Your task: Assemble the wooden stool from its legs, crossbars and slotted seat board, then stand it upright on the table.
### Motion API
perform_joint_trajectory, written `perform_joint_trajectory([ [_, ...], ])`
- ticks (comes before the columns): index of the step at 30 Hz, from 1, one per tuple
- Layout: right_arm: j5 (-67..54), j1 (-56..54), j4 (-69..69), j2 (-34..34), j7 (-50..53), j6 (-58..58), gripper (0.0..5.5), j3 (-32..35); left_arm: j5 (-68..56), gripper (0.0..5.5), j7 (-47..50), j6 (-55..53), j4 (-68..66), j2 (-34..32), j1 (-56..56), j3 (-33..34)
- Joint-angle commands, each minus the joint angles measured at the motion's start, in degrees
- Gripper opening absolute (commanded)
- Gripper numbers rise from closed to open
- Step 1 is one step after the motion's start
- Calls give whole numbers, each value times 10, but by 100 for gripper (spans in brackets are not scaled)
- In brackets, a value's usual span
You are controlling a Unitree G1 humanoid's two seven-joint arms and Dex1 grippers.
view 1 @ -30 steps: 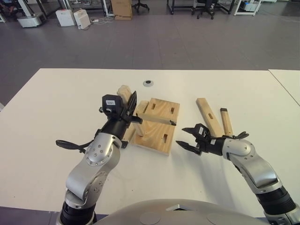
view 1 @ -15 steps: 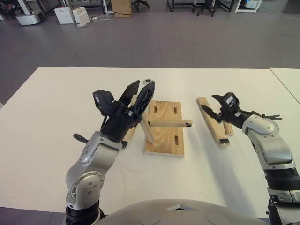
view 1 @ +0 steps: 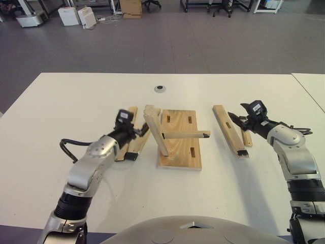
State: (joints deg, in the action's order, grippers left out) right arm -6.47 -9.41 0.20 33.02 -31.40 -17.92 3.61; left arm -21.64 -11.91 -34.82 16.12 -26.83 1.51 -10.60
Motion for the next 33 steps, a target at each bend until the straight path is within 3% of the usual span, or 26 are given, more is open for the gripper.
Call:
perform_joint_trajectory([
  [1,6,-13,12,-4,-4,4,302,-11,15,382,-20,-40,-7,-1,-3,-12],
  [7,3,-17,10,-13,-7,1,302,-23,62,260,-17,-63,1,0,-1,-16],
  [10,-60,-50,0,-42,-17,-27,302,5,82,211,18,-16,-2,29,27,26],
  [12,-164,-118,-8,-84,-22,-81,302,49,44,210,18,34,24,70,87,78],
  [14,-256,-194,2,-120,-16,-137,302,85,23,210,-17,73,32,88,140,86],
  [20,-435,-395,108,-241,61,-229,302,156,33,210,-151,207,-63,63,242,90],
  [29,-521,-447,148,-286,127,-279,302,189,35,210,-239,263,-86,65,264,66],
  [33,-534,-428,116,-276,125,-300,258,179,39,210,-242,273,-102,65,275,71],
])
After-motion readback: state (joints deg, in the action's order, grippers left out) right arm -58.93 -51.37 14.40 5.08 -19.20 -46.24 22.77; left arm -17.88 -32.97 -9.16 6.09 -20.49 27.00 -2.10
